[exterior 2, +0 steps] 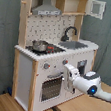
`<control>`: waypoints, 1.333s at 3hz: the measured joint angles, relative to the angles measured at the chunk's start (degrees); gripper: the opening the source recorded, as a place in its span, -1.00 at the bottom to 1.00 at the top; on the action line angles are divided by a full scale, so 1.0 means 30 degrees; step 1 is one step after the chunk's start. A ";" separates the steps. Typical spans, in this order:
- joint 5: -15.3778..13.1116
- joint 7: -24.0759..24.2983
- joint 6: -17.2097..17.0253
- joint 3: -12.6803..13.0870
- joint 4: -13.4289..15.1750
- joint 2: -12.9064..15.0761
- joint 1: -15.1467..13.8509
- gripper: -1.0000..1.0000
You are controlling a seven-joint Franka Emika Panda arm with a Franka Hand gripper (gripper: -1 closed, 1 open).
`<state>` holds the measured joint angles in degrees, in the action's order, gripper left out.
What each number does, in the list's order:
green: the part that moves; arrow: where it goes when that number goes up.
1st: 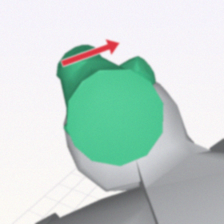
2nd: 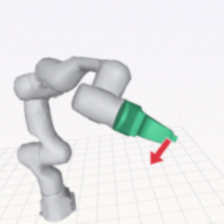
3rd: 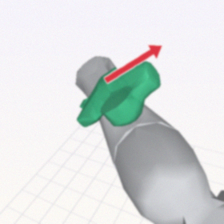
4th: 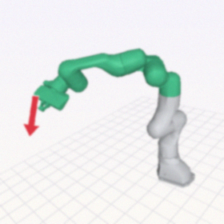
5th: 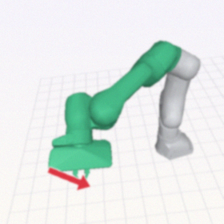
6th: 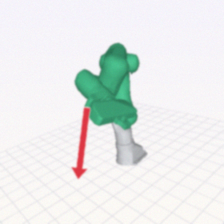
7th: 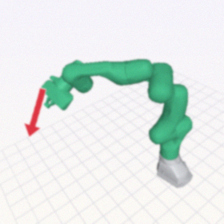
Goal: Play with the kitchen
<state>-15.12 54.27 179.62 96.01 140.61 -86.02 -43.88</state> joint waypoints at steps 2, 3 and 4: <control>0.0004 0.0263 0.0000 0.0176 -0.1043 -0.0001 -0.1084 1.00; 0.0004 0.0264 0.0000 0.0175 -0.1045 -0.0001 -0.1084 -1.00; 0.0022 0.1048 -0.1497 0.0192 -0.0949 0.0011 -0.0034 -1.00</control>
<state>-15.05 57.41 175.13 96.58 137.76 -85.99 -43.98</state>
